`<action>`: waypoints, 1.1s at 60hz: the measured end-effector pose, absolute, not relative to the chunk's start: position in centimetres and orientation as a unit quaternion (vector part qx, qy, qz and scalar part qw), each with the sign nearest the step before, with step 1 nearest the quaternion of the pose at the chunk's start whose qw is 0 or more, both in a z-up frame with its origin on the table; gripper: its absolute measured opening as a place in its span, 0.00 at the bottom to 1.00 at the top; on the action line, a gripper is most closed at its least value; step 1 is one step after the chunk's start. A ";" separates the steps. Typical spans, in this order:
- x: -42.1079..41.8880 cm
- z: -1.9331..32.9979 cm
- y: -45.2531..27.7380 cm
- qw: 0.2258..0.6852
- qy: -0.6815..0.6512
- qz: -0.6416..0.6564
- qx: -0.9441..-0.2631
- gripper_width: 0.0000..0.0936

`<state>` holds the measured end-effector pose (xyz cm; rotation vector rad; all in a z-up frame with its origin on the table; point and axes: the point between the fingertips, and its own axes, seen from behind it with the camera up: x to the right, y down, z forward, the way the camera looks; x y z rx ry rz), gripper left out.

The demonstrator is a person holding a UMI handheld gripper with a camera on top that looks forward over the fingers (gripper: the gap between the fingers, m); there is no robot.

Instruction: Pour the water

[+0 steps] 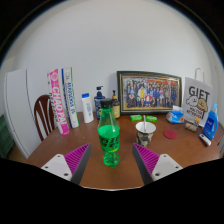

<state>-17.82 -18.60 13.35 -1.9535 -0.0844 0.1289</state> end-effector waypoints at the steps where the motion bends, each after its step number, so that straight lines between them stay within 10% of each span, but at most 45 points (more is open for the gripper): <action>1: -18.1 13.0 -17.9 0.558 -0.034 0.053 -0.827 0.92; 13: -20.2 9.8 -11.5 0.577 -0.013 0.047 -0.815 0.87; 23: -19.7 8.7 -9.3 0.598 -0.014 0.015 -0.802 0.51; 34: -19.2 9.1 -9.4 0.611 -0.020 -0.003 -0.791 0.35; 66: -22.7 23.0 -3.6 0.573 0.244 0.391 -0.677 0.35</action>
